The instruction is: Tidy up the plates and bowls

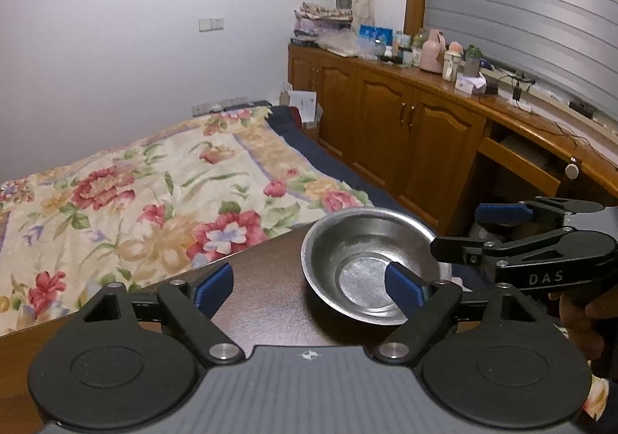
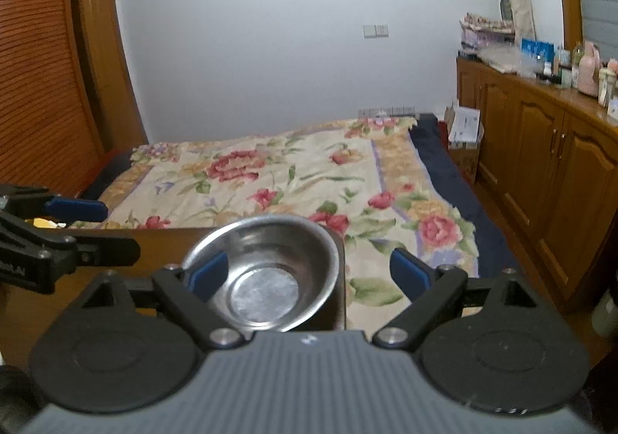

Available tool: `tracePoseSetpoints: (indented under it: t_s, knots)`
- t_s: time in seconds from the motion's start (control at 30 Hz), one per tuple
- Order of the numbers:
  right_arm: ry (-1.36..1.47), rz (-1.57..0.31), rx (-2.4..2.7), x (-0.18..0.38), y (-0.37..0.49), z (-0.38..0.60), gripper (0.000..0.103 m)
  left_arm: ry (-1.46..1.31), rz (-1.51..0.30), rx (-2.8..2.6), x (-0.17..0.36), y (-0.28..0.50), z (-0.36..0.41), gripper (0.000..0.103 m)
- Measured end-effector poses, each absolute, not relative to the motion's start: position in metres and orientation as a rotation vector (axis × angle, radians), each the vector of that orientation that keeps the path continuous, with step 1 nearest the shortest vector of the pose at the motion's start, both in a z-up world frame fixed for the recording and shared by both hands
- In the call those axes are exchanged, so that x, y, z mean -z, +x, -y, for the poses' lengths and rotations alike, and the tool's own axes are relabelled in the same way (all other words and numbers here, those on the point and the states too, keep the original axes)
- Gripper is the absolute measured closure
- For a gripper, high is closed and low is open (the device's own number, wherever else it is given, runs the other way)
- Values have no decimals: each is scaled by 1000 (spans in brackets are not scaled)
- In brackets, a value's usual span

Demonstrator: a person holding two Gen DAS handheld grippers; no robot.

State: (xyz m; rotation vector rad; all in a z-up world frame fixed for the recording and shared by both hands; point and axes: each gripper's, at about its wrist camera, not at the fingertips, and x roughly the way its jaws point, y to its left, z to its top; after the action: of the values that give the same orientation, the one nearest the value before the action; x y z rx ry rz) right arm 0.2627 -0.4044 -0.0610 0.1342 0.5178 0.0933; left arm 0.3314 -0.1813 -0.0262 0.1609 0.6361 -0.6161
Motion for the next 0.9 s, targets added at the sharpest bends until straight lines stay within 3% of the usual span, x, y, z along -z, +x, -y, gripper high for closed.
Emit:
tracePoseSetpoints:
  t_s: [0.47, 0.73, 0.9]
  knots:
    - [228, -602, -131, 81, 283, 412, 37, 154, -741, 661, 50, 367, 198, 38]
    - [254, -625, -149, 86, 286, 410, 41, 116, -790, 663, 58, 381, 200, 48]
    - [269, -634, -157, 87, 288, 410, 50, 101, -828, 675, 62, 385, 199, 65]
